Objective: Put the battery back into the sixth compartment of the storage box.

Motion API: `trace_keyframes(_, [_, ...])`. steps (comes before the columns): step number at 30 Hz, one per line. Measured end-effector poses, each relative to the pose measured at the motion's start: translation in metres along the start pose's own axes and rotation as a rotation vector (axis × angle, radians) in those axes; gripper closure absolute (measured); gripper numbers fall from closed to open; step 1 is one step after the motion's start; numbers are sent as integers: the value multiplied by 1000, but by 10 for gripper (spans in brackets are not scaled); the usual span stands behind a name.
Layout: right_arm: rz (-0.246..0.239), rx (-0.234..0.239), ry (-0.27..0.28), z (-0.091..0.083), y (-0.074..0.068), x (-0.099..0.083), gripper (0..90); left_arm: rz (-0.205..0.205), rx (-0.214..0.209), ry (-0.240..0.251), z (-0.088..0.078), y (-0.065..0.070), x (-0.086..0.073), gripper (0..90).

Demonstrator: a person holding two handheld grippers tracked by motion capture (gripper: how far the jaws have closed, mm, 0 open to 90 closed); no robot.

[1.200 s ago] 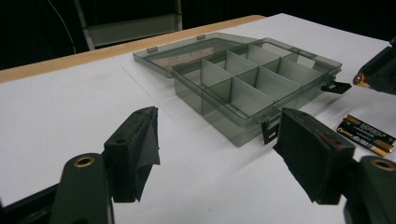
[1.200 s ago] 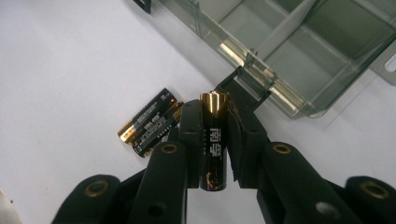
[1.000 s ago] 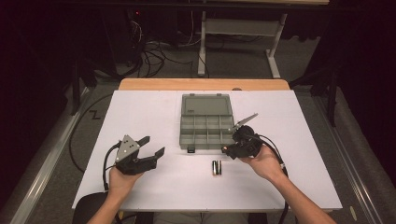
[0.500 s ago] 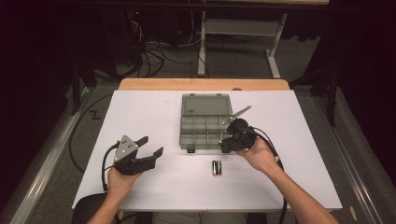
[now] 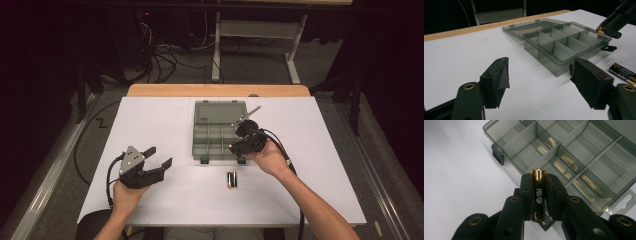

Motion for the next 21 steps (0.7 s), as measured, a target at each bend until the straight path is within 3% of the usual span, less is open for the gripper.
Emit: trace_keyframes(21, [1, 15, 10, 13, -2, 28, 789, -10, 22, 1, -4, -7, -3, 298])
Point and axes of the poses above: each handheld gripper's, and its own axes: z roughly forward along the jaws, x roughly out of its top, y roughly to its right, the point moved 5 cm from there along z, roughly forward along the jaws, and after that the axes turned 6 degrees about x, right-handed, at the moved point
